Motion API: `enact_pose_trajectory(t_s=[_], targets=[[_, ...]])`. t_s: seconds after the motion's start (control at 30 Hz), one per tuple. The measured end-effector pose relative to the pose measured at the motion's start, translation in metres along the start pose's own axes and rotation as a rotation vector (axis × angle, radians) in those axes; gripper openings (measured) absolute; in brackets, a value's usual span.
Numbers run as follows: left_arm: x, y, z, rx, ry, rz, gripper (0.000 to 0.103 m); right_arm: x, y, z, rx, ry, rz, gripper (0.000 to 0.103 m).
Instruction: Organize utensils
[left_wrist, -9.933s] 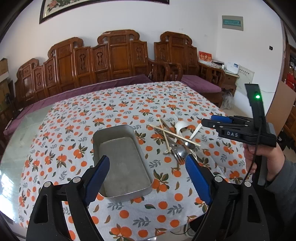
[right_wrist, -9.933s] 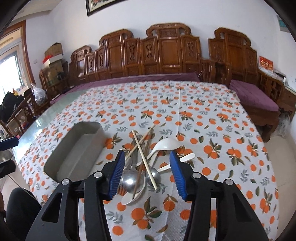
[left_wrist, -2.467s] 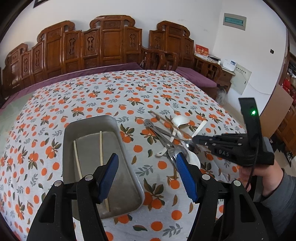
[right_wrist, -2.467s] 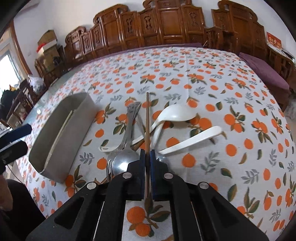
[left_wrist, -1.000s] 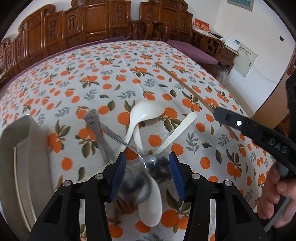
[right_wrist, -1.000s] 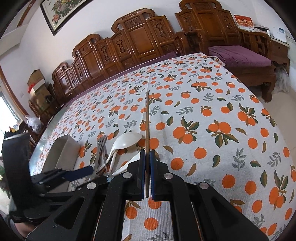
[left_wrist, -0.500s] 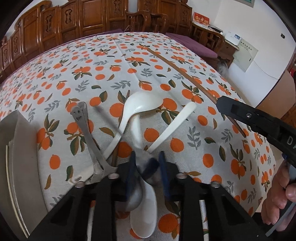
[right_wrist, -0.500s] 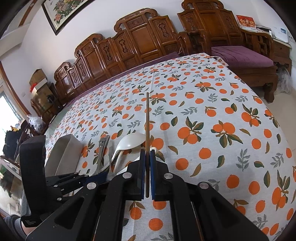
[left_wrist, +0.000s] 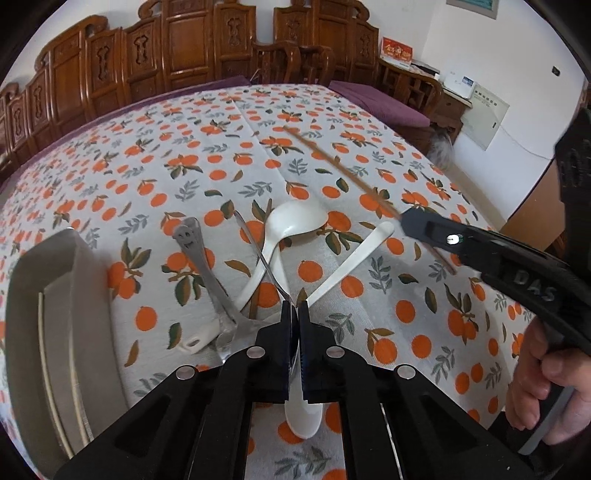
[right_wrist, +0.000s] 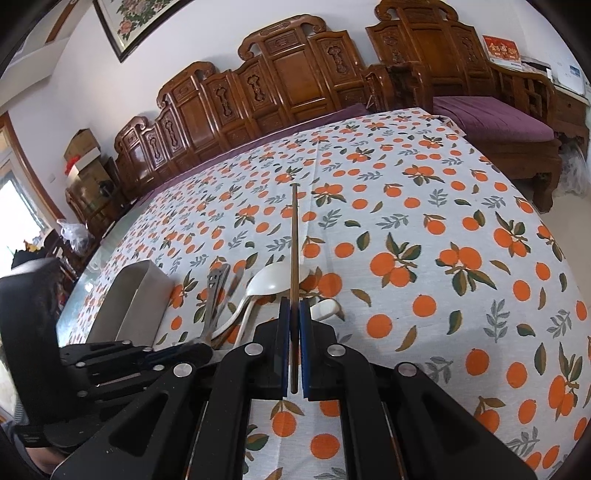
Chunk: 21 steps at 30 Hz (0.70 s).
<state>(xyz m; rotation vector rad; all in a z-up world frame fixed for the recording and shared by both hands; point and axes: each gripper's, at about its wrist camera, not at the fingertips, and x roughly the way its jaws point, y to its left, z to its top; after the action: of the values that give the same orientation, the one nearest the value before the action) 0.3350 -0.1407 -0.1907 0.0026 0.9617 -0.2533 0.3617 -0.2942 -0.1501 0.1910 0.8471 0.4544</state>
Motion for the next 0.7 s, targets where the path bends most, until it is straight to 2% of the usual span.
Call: enact_pose_trajectory(t_s=[0.3,0.7], targets=[[-0.042,0.013,-0.009,0.017,-0.051,0.01,0.002,0.006,0.027,-0.005,-0.082,0.019,0.009,0.006],[-0.096,0.049,-0.021,0.003,-0.108,0.065,0.002,0.005,0.063,-0.013,-0.164,0.029,0.041,0.006]])
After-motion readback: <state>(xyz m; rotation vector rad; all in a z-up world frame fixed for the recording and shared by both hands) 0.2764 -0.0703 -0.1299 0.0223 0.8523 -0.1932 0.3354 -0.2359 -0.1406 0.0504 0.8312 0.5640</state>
